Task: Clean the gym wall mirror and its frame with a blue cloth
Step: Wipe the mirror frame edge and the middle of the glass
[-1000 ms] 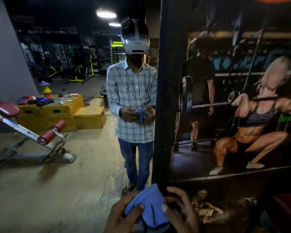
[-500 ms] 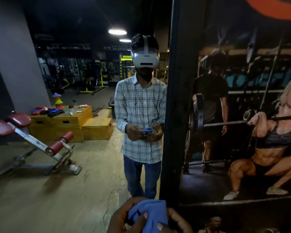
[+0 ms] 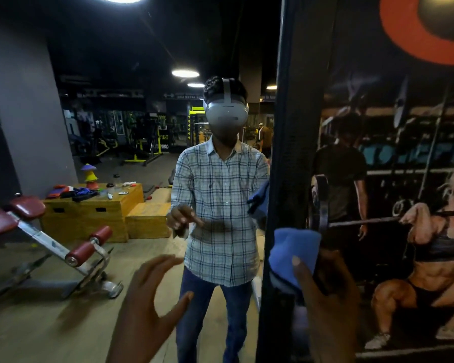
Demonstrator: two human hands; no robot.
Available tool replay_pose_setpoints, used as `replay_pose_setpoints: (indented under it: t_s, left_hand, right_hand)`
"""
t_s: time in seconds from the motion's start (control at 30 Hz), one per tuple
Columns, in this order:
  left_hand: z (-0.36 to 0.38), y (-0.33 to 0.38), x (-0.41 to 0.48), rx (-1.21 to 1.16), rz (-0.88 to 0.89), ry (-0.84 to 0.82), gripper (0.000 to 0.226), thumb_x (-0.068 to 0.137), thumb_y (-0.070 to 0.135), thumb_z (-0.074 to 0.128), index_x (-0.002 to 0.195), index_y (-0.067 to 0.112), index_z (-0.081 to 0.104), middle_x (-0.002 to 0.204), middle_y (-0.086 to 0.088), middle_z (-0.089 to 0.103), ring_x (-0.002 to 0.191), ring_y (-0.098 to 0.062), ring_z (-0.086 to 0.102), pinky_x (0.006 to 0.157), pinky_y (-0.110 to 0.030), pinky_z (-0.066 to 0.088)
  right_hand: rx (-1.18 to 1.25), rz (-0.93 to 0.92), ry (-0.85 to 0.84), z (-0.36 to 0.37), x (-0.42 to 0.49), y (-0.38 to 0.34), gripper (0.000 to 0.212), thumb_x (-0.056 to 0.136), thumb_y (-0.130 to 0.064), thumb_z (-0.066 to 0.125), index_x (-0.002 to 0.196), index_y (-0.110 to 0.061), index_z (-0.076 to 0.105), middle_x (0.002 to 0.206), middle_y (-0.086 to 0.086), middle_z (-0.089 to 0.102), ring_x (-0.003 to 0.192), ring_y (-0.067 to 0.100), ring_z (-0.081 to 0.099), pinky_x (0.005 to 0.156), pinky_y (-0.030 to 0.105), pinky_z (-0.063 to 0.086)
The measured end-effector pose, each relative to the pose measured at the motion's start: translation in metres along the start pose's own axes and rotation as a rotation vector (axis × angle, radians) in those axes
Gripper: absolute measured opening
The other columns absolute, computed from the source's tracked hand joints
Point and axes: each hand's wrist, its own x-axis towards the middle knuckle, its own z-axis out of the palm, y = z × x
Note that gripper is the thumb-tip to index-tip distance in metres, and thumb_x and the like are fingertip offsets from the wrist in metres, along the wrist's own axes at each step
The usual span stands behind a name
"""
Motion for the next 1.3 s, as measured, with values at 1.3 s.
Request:
replay_pose_setpoints:
  t_s: [1.3]
  left_hand:
    - [-0.011, -0.078, 0.095, 0.274, 0.291, 0.093, 0.086, 0.079, 0.049, 0.079, 0.156, 0.031, 0.044, 0.174, -0.012, 0.001, 0.16, -0.033, -0.002, 0.112, -0.068, 0.029]
  right_hand:
    - [-0.326, -0.382, -0.096, 0.143, 0.046, 0.019, 0.055, 0.084, -0.01, 0.082, 0.127, -0.029, 0.054, 0.116, -0.012, 0.056, 0.1, 0.007, 0.061, 0.085, 0.039, 0.056]
